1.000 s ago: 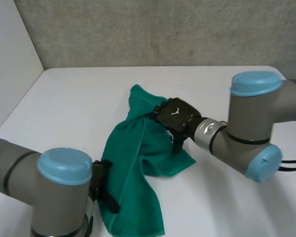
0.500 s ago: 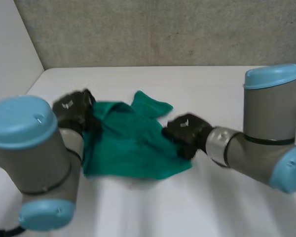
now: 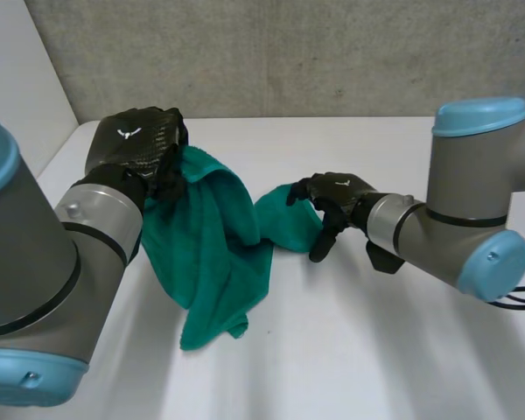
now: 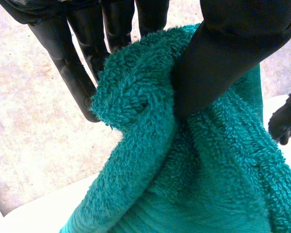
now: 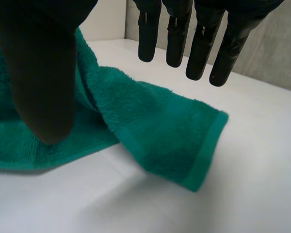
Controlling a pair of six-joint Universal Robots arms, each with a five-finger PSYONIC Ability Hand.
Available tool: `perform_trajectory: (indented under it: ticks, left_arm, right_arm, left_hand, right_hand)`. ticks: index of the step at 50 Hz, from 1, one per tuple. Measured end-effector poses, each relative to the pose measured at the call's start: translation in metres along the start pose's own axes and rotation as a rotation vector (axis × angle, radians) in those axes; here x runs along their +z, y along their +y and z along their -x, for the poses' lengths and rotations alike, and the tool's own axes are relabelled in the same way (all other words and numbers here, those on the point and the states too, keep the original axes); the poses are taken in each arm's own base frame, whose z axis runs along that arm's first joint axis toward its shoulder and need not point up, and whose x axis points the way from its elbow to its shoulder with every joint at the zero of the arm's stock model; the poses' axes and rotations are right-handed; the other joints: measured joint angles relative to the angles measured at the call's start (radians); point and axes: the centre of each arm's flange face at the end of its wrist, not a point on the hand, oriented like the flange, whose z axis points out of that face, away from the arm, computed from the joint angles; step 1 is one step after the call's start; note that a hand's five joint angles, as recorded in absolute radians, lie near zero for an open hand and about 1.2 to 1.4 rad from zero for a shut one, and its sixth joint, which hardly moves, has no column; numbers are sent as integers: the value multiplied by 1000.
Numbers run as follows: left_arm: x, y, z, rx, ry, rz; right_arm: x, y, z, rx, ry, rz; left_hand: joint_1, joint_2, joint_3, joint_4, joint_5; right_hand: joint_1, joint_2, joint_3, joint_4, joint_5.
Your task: Fold the towel.
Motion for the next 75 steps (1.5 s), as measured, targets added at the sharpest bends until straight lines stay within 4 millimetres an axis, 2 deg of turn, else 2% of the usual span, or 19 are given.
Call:
perform_trajectory:
  ticks: [13, 16, 18, 21, 26, 32, 36, 39, 41, 44, 46, 49, 50, 54, 55, 56, 60, 65, 75]
  left_arm:
    - [-21, -21, -4, -18, 29, -53]
    - [-26, -27, -5, -24, 35, -71]
    - [-29, -30, -4, -26, 35, -78]
    - [-30, -32, -2, -27, 31, -85]
    - [-32, -32, 8, -15, 4, -66]
    - [-34, -22, 17, 14, -14, 8]
    - [-35, -19, 18, 20, -10, 31]
    - [-37, 2, 15, 33, 28, 103]
    - [-36, 27, 11, 46, 64, 189]
    - [-36, 36, 10, 49, 76, 218]
    - [-30, 70, 5, 63, 103, 327]
    - [-26, 81, 3, 68, 106, 360]
    - [-16, 96, 1, 74, 103, 393]
    - [1, 110, 3, 75, 84, 413]
    - [7, 114, 4, 73, 74, 414]
    - [14, 116, 6, 71, 62, 414]
    - [27, 118, 10, 67, 43, 404]
    - [35, 115, 13, 61, 32, 386]
    - [34, 109, 14, 58, 28, 375]
  right_arm:
    - [60, 34, 34, 142, -101, -10]
    - [68, 35, 37, 133, -87, -27]
    - [68, 30, 35, 118, -49, -45]
    - [59, 15, 29, 75, 13, -82]
    - [10, -36, 9, -156, 143, -161]
    - [-49, -74, -9, -403, 215, -176]
    - [-60, -79, -12, -441, 217, -170]
    - [-62, -86, -16, -452, 195, -158]
    - [-54, -84, -22, -448, 164, -124]
    - [-49, -82, -24, -445, 153, -111]
    - [-12, -60, -35, -439, 110, -22]
    - [6, -48, -40, -443, 104, 13]
    - [30, -32, -49, -451, 116, 51]
    - [57, -14, -64, -465, 182, 76]
    - [63, -12, -67, -467, 209, 75]
    - [67, -11, -71, -468, 241, 70]
    - [70, -13, -77, -458, 293, 56]
    - [59, -21, -77, -417, 316, 45]
    - [-9, -27, -38, -347, 211, 17]
  left_hand:
    - [0, 0, 0, 0, 0]
    - [0, 0, 0, 0, 0]
    - [0, 0, 0, 0, 0]
    - [0, 0, 0, 0, 0]
    - [0, 0, 0, 0, 0]
    - [0, 0, 0, 0, 0]
    - [0, 0, 0, 0, 0]
    - [0, 0, 0, 0, 0]
    - [0, 0, 0, 0, 0]
    - [0, 0, 0, 0, 0]
    - [0, 0, 0, 0, 0]
    - [0, 0, 0, 0, 0]
    - [0, 0, 0, 0, 0]
    - [0, 0, 0, 0, 0]
    - [0, 0, 0, 0, 0]
    - [0, 0, 0, 0, 0]
    - [0, 0, 0, 0, 0]
    - [0, 0, 0, 0, 0]
    - [0, 0, 0, 0, 0]
  right_hand:
    - [75, 54, 74, 89, 92]
    - [591, 686, 689, 702, 677]
    - [622, 759, 780, 798, 762]
    - [622, 761, 789, 812, 767]
    - [622, 761, 789, 813, 770]
    - [622, 761, 789, 813, 770]
    - [622, 761, 789, 813, 770]
    - [622, 761, 794, 813, 770]
    - [622, 761, 794, 813, 770]
    - [622, 761, 794, 813, 770]
    - [622, 761, 794, 813, 770]
    - [622, 761, 794, 813, 770]
    - [612, 744, 775, 792, 758]
    - [461, 551, 581, 596, 585]
    - [128, 139, 185, 201, 198]
    - [55, 41, 76, 90, 89]
    - [-68, -99, -76, -70, -69]
    - [-112, -155, -147, -121, -126]
    - [-24, -51, -16, -4, -12]
